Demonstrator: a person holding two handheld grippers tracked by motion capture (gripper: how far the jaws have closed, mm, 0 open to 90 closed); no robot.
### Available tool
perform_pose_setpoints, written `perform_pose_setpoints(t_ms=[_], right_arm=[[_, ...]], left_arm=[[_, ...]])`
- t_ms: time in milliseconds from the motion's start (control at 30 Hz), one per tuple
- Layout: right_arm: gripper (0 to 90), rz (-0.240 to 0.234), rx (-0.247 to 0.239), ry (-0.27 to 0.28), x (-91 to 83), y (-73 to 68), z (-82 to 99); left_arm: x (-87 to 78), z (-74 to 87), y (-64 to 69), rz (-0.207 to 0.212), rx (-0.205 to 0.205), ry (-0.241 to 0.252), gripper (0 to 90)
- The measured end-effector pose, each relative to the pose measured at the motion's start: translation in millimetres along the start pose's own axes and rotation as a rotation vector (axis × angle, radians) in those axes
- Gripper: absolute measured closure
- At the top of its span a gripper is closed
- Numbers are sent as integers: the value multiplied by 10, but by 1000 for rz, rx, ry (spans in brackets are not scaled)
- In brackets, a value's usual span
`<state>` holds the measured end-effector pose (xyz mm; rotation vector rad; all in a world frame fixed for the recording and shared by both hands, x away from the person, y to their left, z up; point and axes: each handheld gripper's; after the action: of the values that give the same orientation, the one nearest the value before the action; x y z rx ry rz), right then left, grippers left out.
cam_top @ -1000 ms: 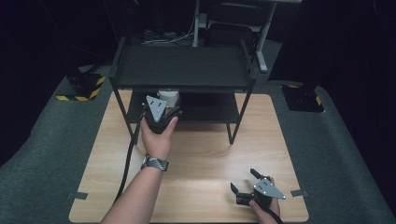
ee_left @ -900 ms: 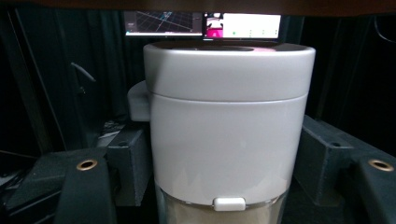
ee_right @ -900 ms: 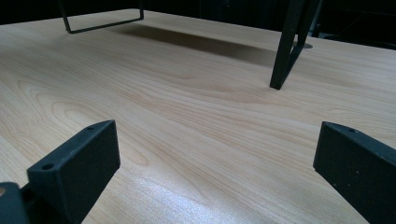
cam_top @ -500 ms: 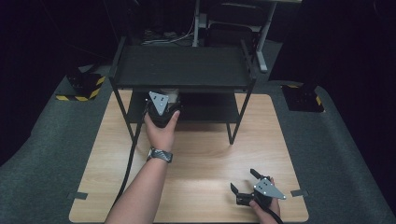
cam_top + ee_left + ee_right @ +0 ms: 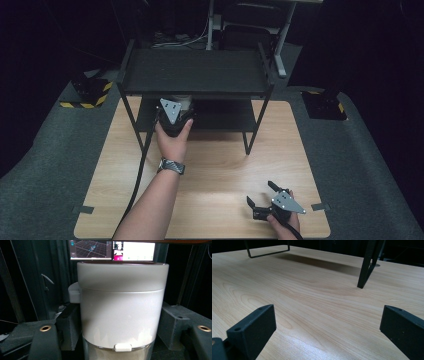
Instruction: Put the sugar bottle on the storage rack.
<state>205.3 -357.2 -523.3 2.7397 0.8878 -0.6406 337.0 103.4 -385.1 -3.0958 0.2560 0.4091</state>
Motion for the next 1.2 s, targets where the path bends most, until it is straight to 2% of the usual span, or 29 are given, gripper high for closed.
perform_pose_setpoints(t_ms=[67,100,200,233,300,433,500,600,700,867,1067,1200], right_arm=[[0,0,0,0,0,-1,0],[0,0,0,0,0,-1,0],[0,0,0,0,0,1,0],[0,0,-1,0,0,1,0],[0,0,-3,-1,0,0,-1],[0,0,-4,-1,0,-1,-1],[0,1,-5,-1,1,-2,-2],[0,0,-4,-1,0,-1,-3],[0,0,-4,-1,1,0,-2],[0,0,-5,-1,1,0,-1],[0,1,-6,-1,1,-2,-2],[0,3,-11,-3,1,-10,-6]], left_arm=[[-2,1,3,-3,0,-1,224],[-9,7,9,-8,-7,-1,224],[-37,46,27,-22,-15,12,73],[-44,57,14,-12,-15,14,33],[-75,98,-14,-1,-1,25,17],[-123,132,-58,11,-10,35,6],[-160,149,-74,9,6,40,6],[-237,184,-147,42,28,56,6],[-352,224,-205,70,28,77,5],[-480,271,-257,96,34,82,6],[-674,442,-345,111,50,107,5],[-815,612,-413,118,53,116,5]])
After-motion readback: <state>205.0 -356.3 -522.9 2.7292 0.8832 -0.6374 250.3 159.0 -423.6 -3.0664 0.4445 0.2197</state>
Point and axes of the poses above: each handheld gripper's, and its own axes: x roughly forward along the jaws, z roughly out of its underside, y roughly to its right, and after that the axes turned 11 degrees about -y, right-handed
